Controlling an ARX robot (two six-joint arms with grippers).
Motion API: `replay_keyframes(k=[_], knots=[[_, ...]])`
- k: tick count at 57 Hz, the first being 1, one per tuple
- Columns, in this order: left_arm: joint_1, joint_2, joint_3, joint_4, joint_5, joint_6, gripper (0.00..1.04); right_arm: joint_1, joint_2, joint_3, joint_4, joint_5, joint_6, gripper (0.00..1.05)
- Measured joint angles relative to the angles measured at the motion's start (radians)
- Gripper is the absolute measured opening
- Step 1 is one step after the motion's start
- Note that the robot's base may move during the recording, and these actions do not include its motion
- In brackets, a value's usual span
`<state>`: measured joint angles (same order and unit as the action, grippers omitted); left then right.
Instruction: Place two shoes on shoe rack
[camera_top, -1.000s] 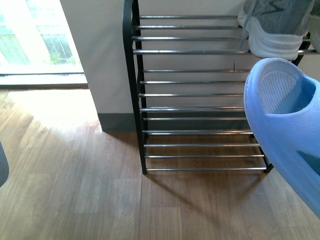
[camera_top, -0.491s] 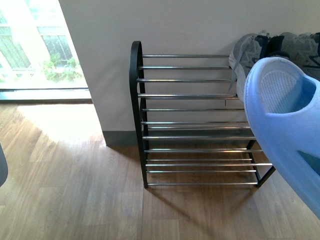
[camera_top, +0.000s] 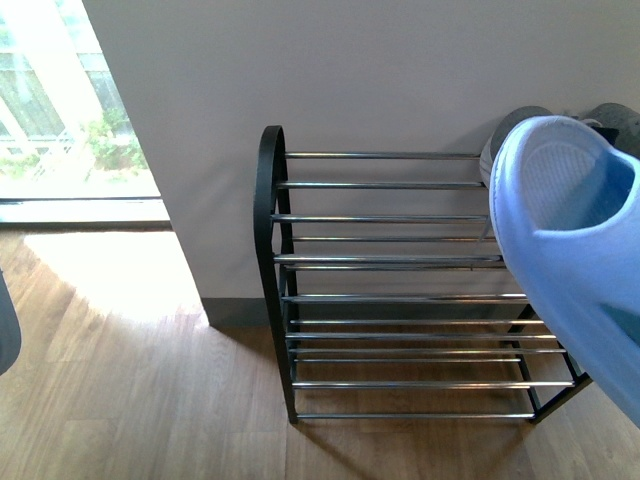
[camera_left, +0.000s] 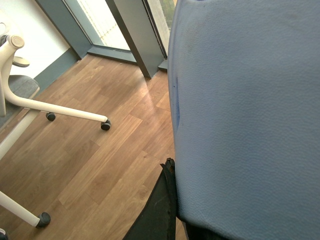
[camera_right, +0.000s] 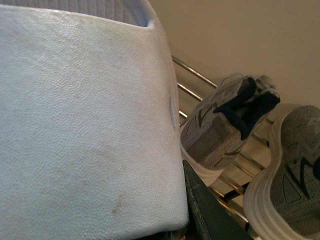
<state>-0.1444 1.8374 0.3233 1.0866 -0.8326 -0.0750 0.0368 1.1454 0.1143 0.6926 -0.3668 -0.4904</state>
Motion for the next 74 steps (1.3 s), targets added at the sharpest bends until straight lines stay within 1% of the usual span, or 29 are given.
replay_keyframes(k=[39,41,43,44,46,49,54,57,59,62,64,69,74], knots=[[0.002,0.0,0.0,0.0,-0.004,0.0,0.02,0.0,0.0,0.0,0.0,-0.004,0.0,0.01],[0.002,0.0,0.0,0.0,-0.003,0.0,0.02,0.001,0.025,-0.014,0.067,-0.009,0.032,0.01],[0.002,0.0,0.0,0.0,-0.003,0.0,0.02,0.005,0.051,-0.032,0.172,-0.01,0.087,0.01],[0.002,0.0,0.0,0.0,-0.003,0.0,0.02,0.011,0.058,-0.039,0.216,-0.002,0.112,0.01],[0.002,0.0,0.0,0.0,-0.004,0.0,0.02,0.026,0.057,-0.041,0.243,0.018,0.164,0.01],[0.002,0.0,0.0,0.0,-0.003,0.0,0.02,0.047,0.039,-0.036,0.235,0.035,0.198,0.01],[0.002,0.0,0.0,0.0,-0.003,0.0,0.02,0.107,-0.023,0.001,0.137,0.07,0.294,0.01],[0.002,0.0,0.0,0.0,-0.004,0.0,0.02,0.151,-0.026,0.042,0.08,0.113,0.345,0.01],[0.002,0.0,0.0,0.0,-0.004,0.0,0.02,0.204,0.007,0.114,0.024,0.166,0.41,0.01],[0.001,0.0,0.0,0.0,-0.002,0.0,0.02,0.254,0.08,0.208,-0.01,0.221,0.476,0.01],[0.002,0.0,0.0,0.0,-0.003,0.0,0.02,0.285,0.166,0.305,-0.034,0.272,0.524,0.01],[0.002,0.0,0.0,0.0,-0.004,0.0,0.02,0.323,0.32,0.464,-0.077,0.348,0.576,0.01],[0.002,0.0,0.0,0.0,-0.003,0.0,0.02,0.345,0.439,0.57,-0.111,0.387,0.581,0.01]])
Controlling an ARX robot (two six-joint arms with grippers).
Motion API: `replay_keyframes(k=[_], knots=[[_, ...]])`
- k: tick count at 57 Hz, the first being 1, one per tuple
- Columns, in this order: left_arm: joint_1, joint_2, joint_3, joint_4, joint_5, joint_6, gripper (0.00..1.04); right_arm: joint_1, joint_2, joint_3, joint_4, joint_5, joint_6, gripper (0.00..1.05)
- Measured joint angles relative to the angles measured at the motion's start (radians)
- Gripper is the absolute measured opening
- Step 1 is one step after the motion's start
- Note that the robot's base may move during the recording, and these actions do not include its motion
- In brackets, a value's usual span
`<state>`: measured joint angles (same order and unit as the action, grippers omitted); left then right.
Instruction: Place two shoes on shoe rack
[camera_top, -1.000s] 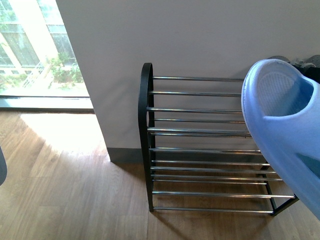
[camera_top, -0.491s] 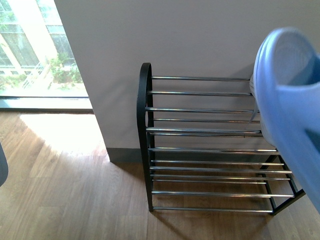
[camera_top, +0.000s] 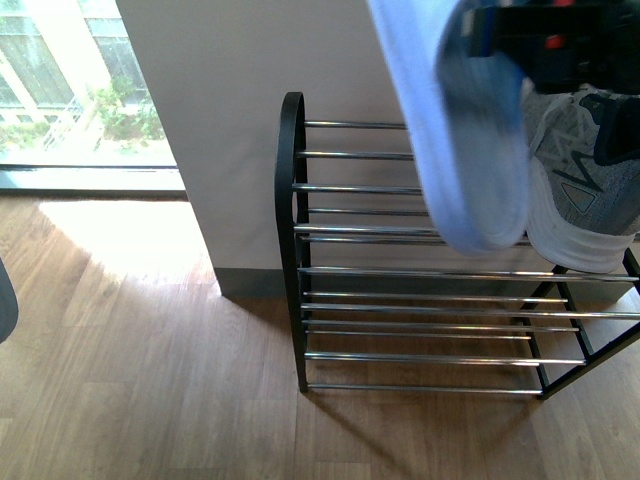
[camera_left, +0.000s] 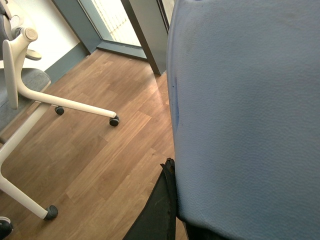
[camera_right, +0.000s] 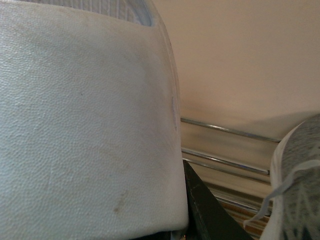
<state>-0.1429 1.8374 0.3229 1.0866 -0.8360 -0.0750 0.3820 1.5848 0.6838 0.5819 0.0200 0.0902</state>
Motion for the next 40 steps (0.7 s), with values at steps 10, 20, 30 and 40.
replay_keyframes(k=[10,20,30,40], knots=[[0.0,0.0,0.0,0.0,0.0,0.0,0.02,-0.014,0.331,0.271,-0.128,0.152,-0.035,0.01],[0.0,0.0,0.0,0.0,0.0,0.0,0.02,-0.065,0.489,0.405,-0.204,0.251,-0.1,0.01],[0.0,0.0,0.0,0.0,0.0,0.0,0.02,-0.109,0.604,0.496,-0.249,0.38,-0.237,0.01],[0.0,0.0,0.0,0.0,0.001,0.0,0.02,-0.12,0.662,0.576,-0.311,0.468,-0.304,0.01]])
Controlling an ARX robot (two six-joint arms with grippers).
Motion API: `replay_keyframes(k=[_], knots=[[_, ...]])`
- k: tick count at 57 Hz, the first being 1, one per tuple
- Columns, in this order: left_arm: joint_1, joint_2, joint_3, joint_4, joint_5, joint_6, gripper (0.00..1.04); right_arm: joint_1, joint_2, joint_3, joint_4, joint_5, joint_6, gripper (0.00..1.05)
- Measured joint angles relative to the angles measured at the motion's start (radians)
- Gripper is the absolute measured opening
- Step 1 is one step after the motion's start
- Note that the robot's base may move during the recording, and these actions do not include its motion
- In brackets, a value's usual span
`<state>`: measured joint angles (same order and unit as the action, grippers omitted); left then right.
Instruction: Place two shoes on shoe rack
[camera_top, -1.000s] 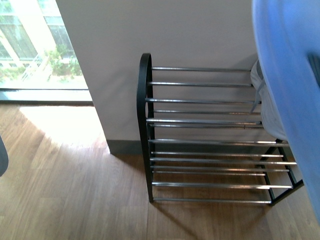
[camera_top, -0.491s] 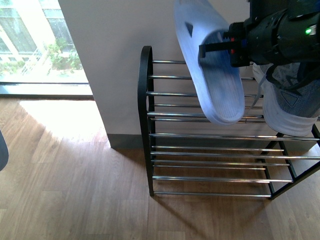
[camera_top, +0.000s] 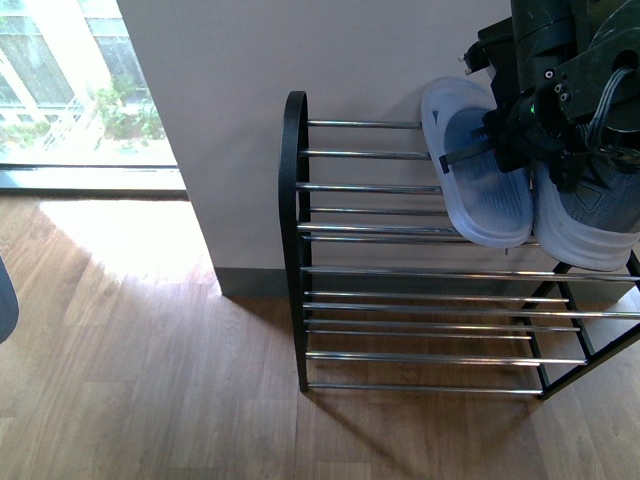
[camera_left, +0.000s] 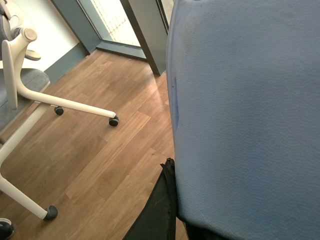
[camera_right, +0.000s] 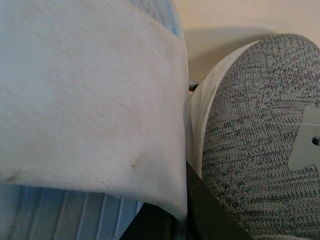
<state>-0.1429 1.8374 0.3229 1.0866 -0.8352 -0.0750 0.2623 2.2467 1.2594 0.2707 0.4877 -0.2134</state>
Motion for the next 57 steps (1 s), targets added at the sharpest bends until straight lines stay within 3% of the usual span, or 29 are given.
replay_keyframes(k=[6,19,31,39,44,47,57], knots=[[0.0,0.0,0.0,0.0,-0.001,0.0,0.02,0.0,0.001,0.021,-0.049,-0.008,0.001,0.03],[0.0,0.0,0.0,0.0,0.0,0.0,0.02,-0.002,-0.049,0.013,-0.109,-0.113,0.092,0.33],[0.0,0.0,0.0,0.0,0.0,0.0,0.02,-0.004,-0.303,-0.121,-0.139,-0.274,0.195,0.62],[0.0,0.0,0.0,0.0,0.0,0.0,0.02,-0.087,-0.612,-0.363,0.016,-0.338,0.2,0.93],[0.001,0.0,0.0,0.0,-0.001,0.0,0.02,-0.144,-0.632,-0.567,0.477,-0.347,0.206,0.77],[-0.001,0.0,0.0,0.0,0.0,0.0,0.02,-0.149,-0.632,-0.641,0.604,-0.359,0.206,0.7],[0.0,0.0,0.0,0.0,0.0,0.0,0.02,-0.158,-0.731,-0.797,0.771,-0.394,0.206,0.46]])
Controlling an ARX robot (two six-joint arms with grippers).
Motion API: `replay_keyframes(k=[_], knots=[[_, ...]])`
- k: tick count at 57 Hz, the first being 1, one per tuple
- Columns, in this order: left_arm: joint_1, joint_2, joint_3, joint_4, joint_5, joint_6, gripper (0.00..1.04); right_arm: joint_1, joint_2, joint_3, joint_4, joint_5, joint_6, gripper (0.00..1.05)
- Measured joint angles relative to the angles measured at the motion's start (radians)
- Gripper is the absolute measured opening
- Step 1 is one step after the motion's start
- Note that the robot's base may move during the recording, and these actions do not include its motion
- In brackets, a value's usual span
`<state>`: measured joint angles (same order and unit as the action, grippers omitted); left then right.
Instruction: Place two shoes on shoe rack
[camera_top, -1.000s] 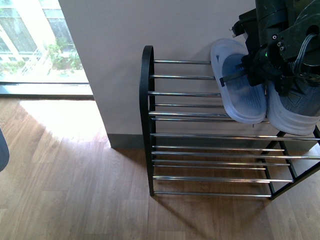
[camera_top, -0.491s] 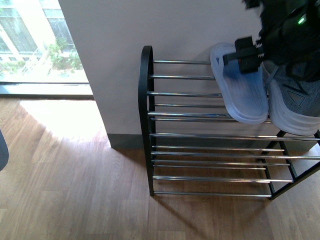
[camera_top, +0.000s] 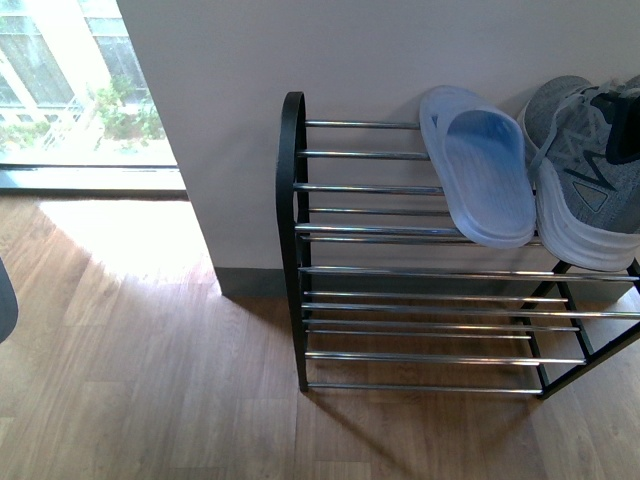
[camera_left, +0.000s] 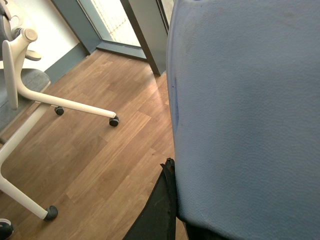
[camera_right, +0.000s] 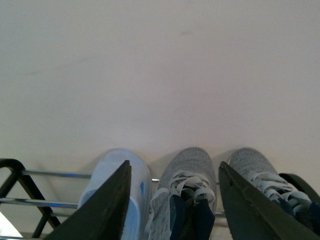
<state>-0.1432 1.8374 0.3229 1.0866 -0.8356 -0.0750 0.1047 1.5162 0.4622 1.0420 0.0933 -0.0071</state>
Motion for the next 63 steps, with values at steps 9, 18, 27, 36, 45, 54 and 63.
replay_keyframes(k=[9,18,27,36,45,54,63], knots=[[0.001,0.0,0.0,0.0,-0.001,0.0,0.02,-0.017,-0.093,-0.089,0.012,-0.012,0.0,0.25],[0.0,0.0,0.0,0.0,0.0,0.0,0.02,-0.036,-0.17,-0.18,0.006,-0.022,0.0,0.02],[0.0,0.0,0.0,0.0,0.0,0.0,0.02,-0.085,-0.27,-0.271,0.012,-0.091,0.003,0.01],[0.0,0.0,0.0,0.0,0.0,0.0,0.02,-0.103,-0.328,-0.345,0.005,-0.091,0.003,0.01],[0.0,0.0,0.0,0.0,0.0,0.0,0.02,-0.103,-0.432,-0.378,-0.056,-0.093,0.003,0.01],[0.0,0.0,0.0,0.0,0.0,0.0,0.02,-0.103,-0.542,-0.408,-0.139,-0.093,0.003,0.01],[0.0,0.0,0.0,0.0,0.0,0.0,0.02,-0.103,-0.649,-0.43,-0.224,-0.093,0.003,0.01]])
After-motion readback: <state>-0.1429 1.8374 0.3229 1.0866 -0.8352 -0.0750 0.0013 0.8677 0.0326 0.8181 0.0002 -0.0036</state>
